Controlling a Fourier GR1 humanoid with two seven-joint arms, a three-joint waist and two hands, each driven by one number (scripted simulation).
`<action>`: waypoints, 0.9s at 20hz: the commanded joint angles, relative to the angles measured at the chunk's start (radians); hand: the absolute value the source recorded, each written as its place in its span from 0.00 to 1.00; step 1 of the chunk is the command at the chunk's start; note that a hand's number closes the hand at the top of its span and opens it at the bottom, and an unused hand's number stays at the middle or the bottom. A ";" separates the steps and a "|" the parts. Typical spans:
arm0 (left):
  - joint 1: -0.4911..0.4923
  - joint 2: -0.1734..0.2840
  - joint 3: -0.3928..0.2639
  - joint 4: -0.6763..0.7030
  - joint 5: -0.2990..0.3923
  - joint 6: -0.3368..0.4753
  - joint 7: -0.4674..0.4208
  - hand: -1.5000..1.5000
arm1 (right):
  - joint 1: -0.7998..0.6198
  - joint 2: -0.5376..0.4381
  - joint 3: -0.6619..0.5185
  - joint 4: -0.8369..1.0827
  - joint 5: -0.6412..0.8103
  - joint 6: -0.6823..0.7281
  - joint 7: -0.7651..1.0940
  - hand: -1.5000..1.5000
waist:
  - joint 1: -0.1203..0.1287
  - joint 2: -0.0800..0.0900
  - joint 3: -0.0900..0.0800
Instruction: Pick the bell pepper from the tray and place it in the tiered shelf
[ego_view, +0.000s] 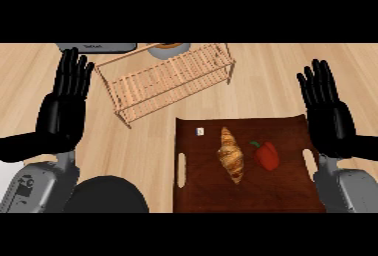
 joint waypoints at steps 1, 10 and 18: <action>0.084 0.042 -0.011 -0.007 -0.005 -0.045 0.052 0.50 | 0.006 -0.077 -0.041 0.029 0.057 -0.027 0.051 0.00 | 0.015 -0.009 0.001; 0.256 0.115 -0.149 0.226 -0.086 -0.140 0.189 0.50 | 0.185 -0.274 -0.133 0.219 0.319 -0.230 0.206 1.00 | 0.003 -0.004 0.002; 0.283 0.088 -0.144 0.263 -0.122 -0.154 0.138 0.50 | 0.230 -0.302 -0.045 0.042 0.248 0.058 0.086 0.00 | 0.006 -0.011 0.000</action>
